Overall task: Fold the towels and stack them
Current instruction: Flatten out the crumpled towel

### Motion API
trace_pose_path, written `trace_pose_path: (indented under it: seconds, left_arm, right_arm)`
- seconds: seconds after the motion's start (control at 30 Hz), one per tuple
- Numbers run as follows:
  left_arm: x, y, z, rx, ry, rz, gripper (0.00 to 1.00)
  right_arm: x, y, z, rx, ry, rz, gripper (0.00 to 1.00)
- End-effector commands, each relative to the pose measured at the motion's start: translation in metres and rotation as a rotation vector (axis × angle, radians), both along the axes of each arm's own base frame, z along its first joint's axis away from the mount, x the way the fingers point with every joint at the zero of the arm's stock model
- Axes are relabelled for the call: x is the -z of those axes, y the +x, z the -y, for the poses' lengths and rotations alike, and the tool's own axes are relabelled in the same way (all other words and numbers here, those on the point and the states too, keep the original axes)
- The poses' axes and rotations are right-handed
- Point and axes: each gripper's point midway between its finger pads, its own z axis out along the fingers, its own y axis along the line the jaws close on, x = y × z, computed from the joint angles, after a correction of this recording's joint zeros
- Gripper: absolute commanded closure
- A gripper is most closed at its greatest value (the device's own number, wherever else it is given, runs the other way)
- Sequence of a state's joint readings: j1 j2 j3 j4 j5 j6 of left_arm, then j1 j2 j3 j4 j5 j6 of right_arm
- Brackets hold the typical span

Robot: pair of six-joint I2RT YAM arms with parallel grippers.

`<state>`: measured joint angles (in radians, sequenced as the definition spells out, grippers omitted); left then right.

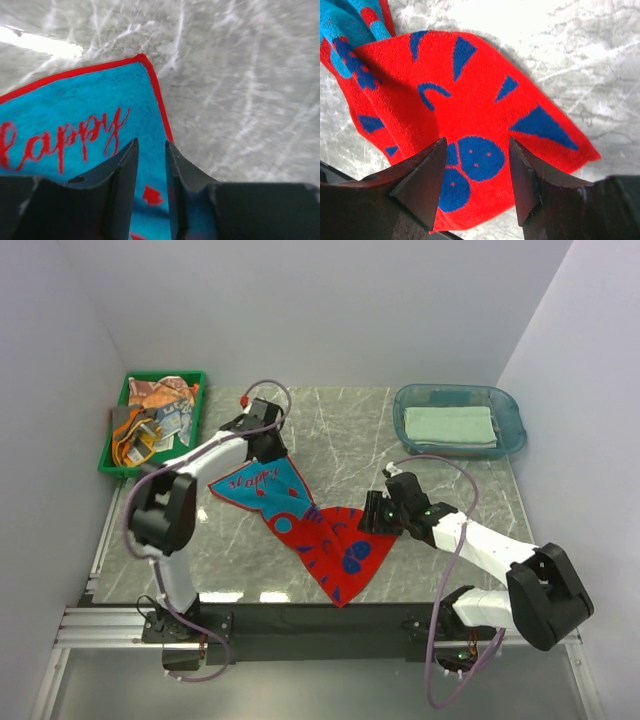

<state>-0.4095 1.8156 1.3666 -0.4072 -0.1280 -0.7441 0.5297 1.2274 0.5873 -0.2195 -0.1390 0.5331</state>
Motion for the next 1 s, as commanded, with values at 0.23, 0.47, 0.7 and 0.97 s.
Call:
trace_pose_path:
  seconds: [0.23, 0.47, 0.7, 0.97]
  left_arm:
    - [0.057, 0.027, 0.020, 0.006, 0.045, -0.086, 0.71]
    - [0.090, 0.044, 0.013, -0.061, 0.090, -0.106, 0.76]
    - [0.116, 0.076, -0.005, -0.130, 0.072, -0.119, 0.76]
    - [0.100, 0.116, 0.008, -0.074, 0.021, -0.037, 0.67]
  right_arm:
    - [0.004, 0.016, -0.010, 0.003, 0.020, 0.026, 0.41]
    - [0.032, -0.007, 0.001, 0.027, -0.014, -0.083, 0.41]
    - [0.056, -0.047, 0.021, 0.068, -0.032, -0.184, 0.40]
    - [0.058, -0.063, 0.025, 0.080, -0.013, -0.211, 0.39]
